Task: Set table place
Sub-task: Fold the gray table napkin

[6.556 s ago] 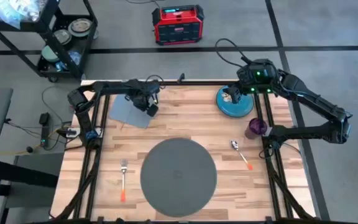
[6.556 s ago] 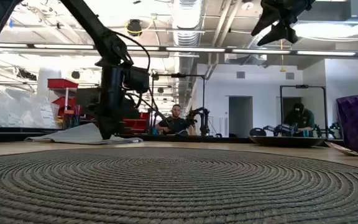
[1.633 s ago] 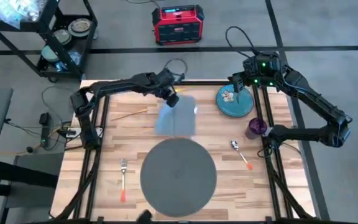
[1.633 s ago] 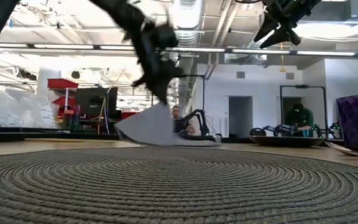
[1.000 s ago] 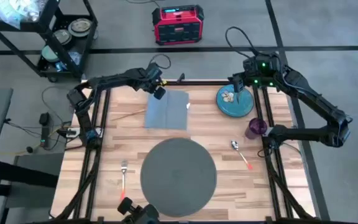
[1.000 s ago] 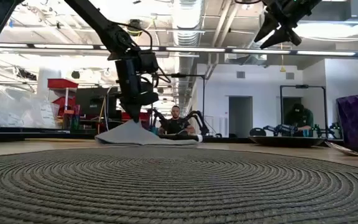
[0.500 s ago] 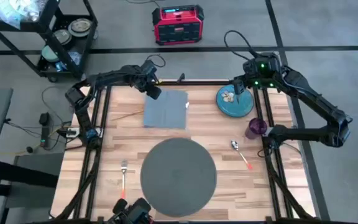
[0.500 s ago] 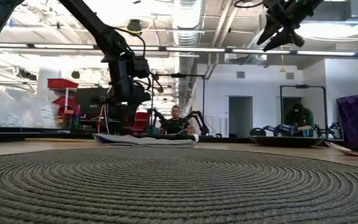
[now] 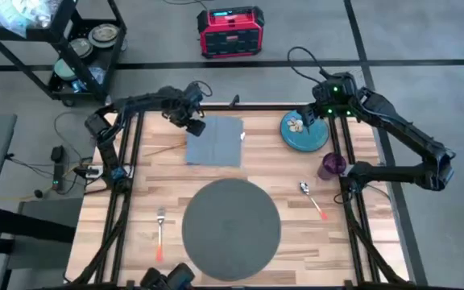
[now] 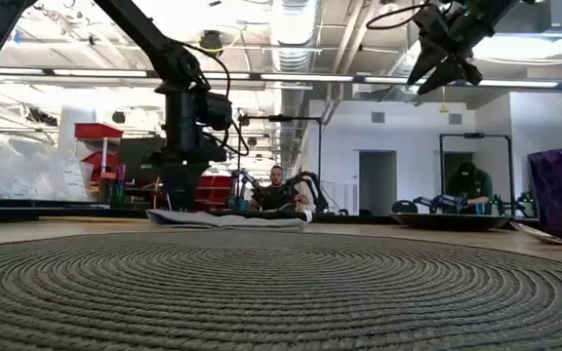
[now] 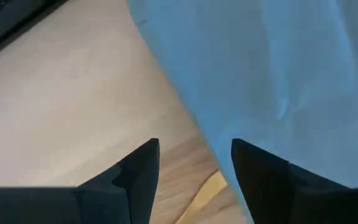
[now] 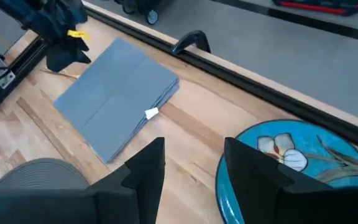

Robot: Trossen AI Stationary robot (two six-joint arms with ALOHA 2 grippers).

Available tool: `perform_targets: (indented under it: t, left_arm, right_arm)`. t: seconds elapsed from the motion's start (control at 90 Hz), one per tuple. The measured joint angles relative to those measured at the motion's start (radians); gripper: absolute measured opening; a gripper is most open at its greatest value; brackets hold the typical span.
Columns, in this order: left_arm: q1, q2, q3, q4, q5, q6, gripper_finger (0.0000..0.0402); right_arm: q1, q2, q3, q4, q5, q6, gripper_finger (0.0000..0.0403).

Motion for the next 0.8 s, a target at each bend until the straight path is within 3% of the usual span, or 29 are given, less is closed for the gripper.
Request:
perform_targets:
  t: [0.111,0.433,0.556,0.678,0.8]
  left_arm:
    - [0.028,0.0,-0.068,0.104,0.1,-0.038,0.0182]
    - [0.047,-0.002,-0.146,0.215,0.141,-0.064,0.0171]
    - [0.041,0.001,-0.147,0.266,0.15,-0.069,0.0119]
    - [0.037,0.001,-0.147,0.294,0.199,-0.028,0.0023]
    - [0.027,-0.022,-0.147,0.299,0.2,-0.038,0.0003]
  right_arm:
    - [0.0,0.0,0.0,0.012,-0.002,0.001,0.0155]
    - [0.0,0.0,0.0,0.021,-0.002,0.003,0.0155]
    - [0.0,0.0,0.0,0.025,-0.002,0.003,0.0155]
    - [0.0,0.0,0.0,0.025,-0.002,0.003,0.0155]
    - [0.0,0.0,0.0,0.025,-0.002,0.003,0.0155]
